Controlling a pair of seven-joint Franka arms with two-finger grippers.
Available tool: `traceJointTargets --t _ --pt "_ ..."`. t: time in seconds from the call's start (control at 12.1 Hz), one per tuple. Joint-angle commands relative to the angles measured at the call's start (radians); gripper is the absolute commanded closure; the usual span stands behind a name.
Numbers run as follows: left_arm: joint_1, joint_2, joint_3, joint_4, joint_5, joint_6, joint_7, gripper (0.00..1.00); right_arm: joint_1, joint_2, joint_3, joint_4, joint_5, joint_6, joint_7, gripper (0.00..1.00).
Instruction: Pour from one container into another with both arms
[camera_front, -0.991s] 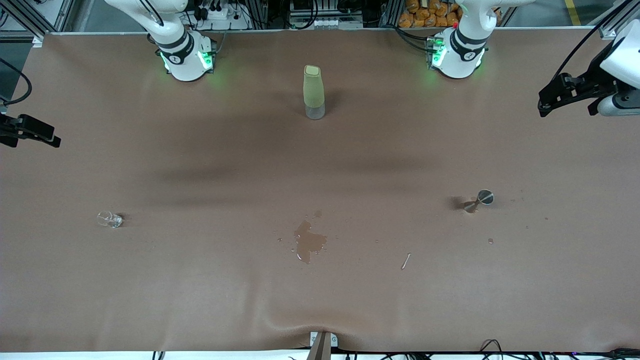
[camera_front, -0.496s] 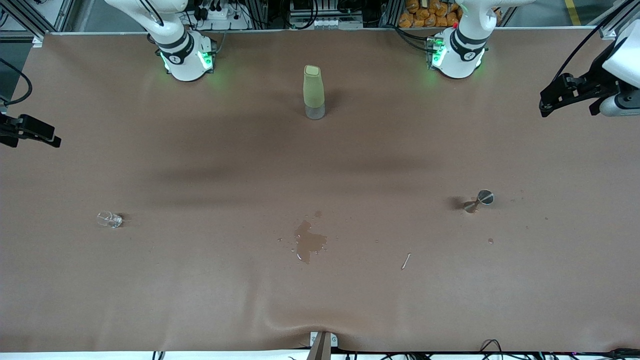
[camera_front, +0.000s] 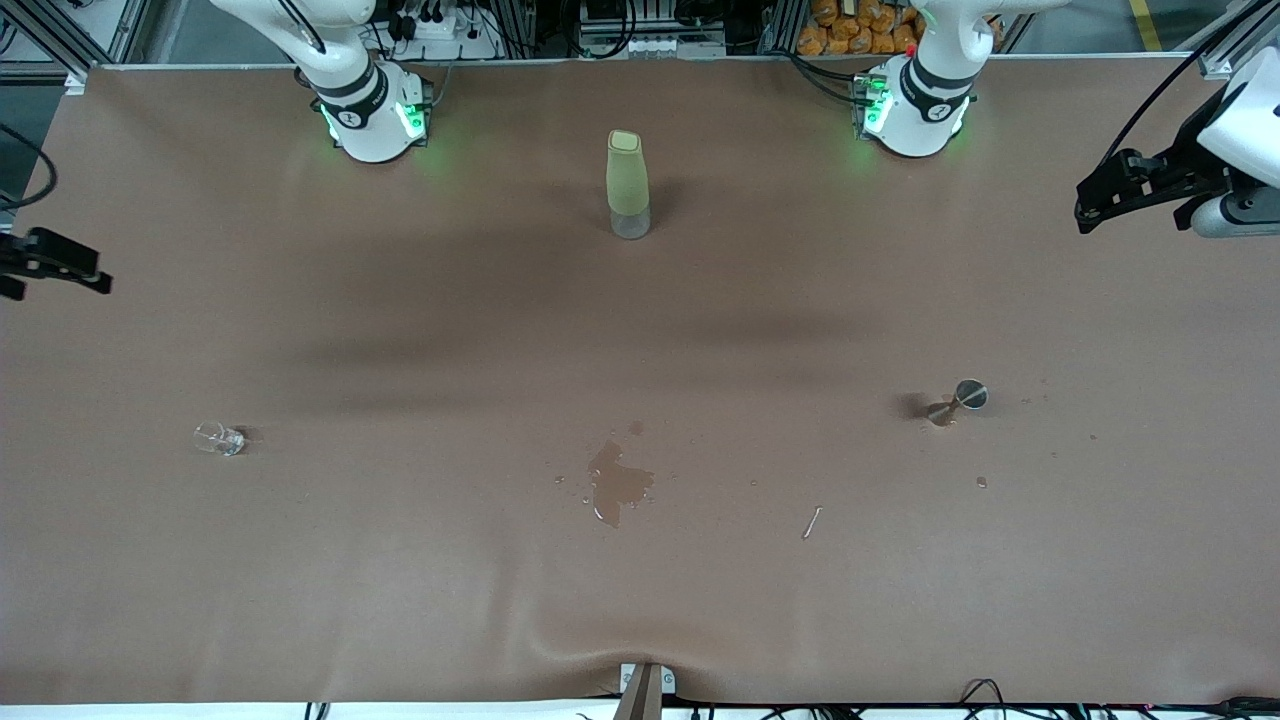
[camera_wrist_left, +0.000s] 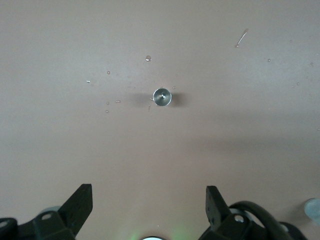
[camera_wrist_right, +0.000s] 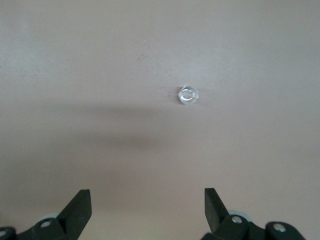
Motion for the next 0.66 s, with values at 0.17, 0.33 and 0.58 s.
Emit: traceJointTargets --t 0.17,0.33,0.58 --pt "0.005 -0.02 -0.002 -0.013 -0.013 -0.039 0.019 0.0 -0.223 0.053 0.006 -0.008 0.062 0.065 -0.387 0.0" --pt "0.005 -0.02 -0.002 -0.016 -0.015 -0.039 0.022 0.0 -0.342 0.11 0.006 -0.008 0.168 0.087 -0.611 0.0" --pt "0.004 -0.015 -0.003 -0.017 -0.016 -0.033 0.034 0.0 -0.451 0.185 0.006 -0.011 0.259 0.136 -0.857 0.0"
